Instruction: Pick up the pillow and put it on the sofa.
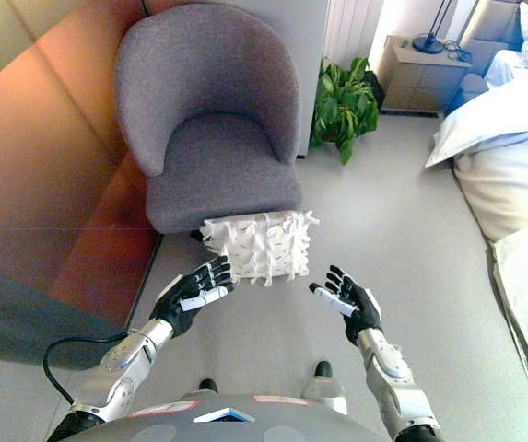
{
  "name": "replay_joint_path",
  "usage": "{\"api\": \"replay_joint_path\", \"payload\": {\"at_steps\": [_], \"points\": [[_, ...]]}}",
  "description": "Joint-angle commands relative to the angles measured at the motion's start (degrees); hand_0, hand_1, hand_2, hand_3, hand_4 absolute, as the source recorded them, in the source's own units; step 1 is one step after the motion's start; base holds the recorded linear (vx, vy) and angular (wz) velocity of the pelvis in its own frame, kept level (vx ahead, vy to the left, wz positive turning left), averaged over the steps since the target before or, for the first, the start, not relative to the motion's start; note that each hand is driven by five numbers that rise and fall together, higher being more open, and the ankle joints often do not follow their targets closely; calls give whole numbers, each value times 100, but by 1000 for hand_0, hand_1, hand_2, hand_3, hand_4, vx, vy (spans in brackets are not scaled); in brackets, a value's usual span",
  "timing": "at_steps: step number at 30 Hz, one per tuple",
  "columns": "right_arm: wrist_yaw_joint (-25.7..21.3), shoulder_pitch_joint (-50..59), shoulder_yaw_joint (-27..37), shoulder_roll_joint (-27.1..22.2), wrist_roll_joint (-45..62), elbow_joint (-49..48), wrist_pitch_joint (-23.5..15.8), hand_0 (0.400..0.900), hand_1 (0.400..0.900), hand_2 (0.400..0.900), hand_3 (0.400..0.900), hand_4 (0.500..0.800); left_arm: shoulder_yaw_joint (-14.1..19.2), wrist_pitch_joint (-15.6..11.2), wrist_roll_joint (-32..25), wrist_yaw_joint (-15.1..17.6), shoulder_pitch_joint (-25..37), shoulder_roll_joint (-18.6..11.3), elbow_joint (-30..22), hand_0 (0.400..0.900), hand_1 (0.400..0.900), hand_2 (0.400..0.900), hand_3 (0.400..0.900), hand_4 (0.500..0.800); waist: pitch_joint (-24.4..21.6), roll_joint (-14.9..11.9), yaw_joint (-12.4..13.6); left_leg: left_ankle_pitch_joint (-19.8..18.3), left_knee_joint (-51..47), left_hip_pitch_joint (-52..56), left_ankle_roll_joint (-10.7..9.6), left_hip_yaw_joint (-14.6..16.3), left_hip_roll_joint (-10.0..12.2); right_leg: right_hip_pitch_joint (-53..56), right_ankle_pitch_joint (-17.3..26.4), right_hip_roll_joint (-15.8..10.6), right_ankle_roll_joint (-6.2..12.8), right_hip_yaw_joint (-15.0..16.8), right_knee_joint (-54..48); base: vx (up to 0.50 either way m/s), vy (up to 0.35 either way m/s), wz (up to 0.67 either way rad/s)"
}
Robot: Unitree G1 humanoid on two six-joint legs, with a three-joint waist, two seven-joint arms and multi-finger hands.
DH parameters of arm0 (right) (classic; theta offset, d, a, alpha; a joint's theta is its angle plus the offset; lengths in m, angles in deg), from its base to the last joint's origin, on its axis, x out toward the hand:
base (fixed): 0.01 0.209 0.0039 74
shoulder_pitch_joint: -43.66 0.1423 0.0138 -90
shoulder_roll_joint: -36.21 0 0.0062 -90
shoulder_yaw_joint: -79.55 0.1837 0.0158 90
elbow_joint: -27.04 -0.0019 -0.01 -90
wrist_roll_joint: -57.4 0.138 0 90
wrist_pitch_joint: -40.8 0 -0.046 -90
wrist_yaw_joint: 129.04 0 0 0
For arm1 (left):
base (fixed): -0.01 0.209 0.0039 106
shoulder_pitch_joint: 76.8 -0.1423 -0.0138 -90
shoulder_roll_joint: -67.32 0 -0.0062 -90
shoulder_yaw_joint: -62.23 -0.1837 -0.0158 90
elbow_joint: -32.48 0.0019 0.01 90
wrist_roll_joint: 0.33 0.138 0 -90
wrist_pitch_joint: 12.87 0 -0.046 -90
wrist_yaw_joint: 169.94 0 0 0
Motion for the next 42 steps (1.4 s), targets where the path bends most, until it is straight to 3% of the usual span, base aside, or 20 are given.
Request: {"api": "replay_joint_path", "payload": {"at_steps": [1, 5, 23, 31, 36, 39, 42], "points": [[-24, 460, 265, -29, 72, -630, -310, 900, 900, 900, 900, 800, 318, -748, -47, 47, 477, -16, -415, 900, 900, 900, 900, 800, 204, 56, 29, -422, 101, 248, 410, 179, -131, 165, -318, -1, 21, -345, 374, 18, -9, -6], [14, 496, 202, -58, 39, -632, -272, 900, 900, 900, 900, 800, 269, -764, -46, -205, 486, -36, -461, 900, 900, 900, 900, 800, 198, 46, 21, -433, 133, 248, 410, 198, -131, 169, -322, 16, 14, -293, 367, 24, -17, -10], [125, 524, 99, -225, -106, -623, -125, 900, 900, 900, 900, 800, 238, -728, 28, -176, 344, -148, -471, 900, 900, 900, 900, 800, 154, 55, -1, -381, 324, 165, 318, 227, 6, 273, -369, 214, -137, -196, 210, 17, -52, -7], [152, 534, 73, -368, -75, -624, -140, 900, 900, 900, 900, 800, 224, -755, -27, -153, 271, -171, -553, 900, 900, 900, 900, 800, 249, 67, 16, -41, 814, -151, 101, 90, 359, 237, -493, 449, -366, -125, 203, 26, -121, -4], [156, 650, 48, -501, -8, -530, -153, 900, 900, 900, 900, 800, 172, -805, -100, -214, 308, -151, -536, 900, 900, 900, 900, 800, 394, 0, 20, 108, 2176, -647, 34, -127, 567, 87, -560, 543, -622, -17, 333, 41, -135, -10], [207, 595, 86, -620, 14, -494, -220, 900, 900, 900, 900, 800, 141, -840, -86, -370, 230, -182, -593, 900, 900, 900, 900, 800, 503, -53, 64, 163, 3136, -1086, 71, -300, 455, 112, -604, 563, -737, 31, 431, 161, -96, -13], [216, 508, 136, -628, 18, -477, -256, 900, 900, 900, 900, 800, 185, -857, -115, -471, 140, -209, -652, 900, 900, 900, 900, 800, 614, 32, 189, 175, 2569, -1272, 155, -439, 126, 204, -747, 577, -631, 168, 580, 265, 75, -20]]}}
